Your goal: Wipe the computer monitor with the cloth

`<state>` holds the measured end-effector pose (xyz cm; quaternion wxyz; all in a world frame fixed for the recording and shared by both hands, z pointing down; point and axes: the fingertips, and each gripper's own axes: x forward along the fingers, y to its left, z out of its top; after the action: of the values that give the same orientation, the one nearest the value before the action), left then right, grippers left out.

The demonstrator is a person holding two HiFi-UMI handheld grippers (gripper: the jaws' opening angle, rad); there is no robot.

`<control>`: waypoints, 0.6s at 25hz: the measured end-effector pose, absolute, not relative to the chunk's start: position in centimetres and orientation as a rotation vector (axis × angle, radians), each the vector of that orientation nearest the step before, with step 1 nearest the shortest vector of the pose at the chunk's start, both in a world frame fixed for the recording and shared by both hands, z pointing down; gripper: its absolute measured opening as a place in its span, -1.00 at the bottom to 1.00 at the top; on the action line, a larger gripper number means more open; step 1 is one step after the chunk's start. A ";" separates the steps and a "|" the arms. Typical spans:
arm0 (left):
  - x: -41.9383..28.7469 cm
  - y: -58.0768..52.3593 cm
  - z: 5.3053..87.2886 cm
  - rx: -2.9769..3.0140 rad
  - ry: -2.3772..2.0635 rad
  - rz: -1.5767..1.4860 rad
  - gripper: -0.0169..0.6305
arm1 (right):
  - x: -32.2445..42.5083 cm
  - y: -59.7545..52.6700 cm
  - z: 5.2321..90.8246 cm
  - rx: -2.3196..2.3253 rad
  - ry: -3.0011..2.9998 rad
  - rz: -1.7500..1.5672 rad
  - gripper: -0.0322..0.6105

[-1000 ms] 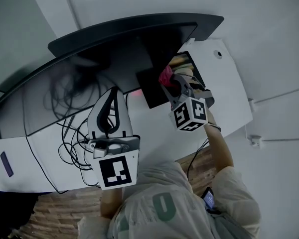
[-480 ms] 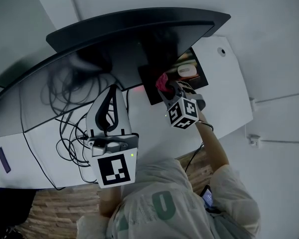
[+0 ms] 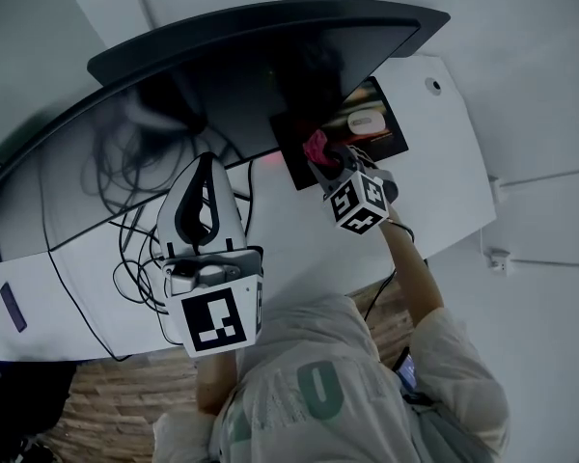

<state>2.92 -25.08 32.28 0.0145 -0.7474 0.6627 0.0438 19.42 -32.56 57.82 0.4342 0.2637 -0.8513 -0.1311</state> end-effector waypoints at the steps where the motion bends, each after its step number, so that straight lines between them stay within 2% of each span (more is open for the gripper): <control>1: 2.8 -24.9 32.0 -2.317 2.058 0.138 -0.90 | 19.8 -32.9 57.5 0.695 -2.126 -0.308 -0.73; 8: 2.2 -23.4 30.5 -2.263 2.039 0.137 -0.90 | 21.9 -31.8 49.5 1.109 -2.240 -0.155 -0.73; 15: 1.9 -20.2 28.6 -2.202 2.053 0.126 -0.90 | 16.1 -25.3 36.0 1.392 -2.612 -0.203 -0.73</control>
<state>1.92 -20.23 28.61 0.0641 -0.7292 0.6800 0.0418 16.08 -25.30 36.02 0.0873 0.4675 -0.8771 -0.0680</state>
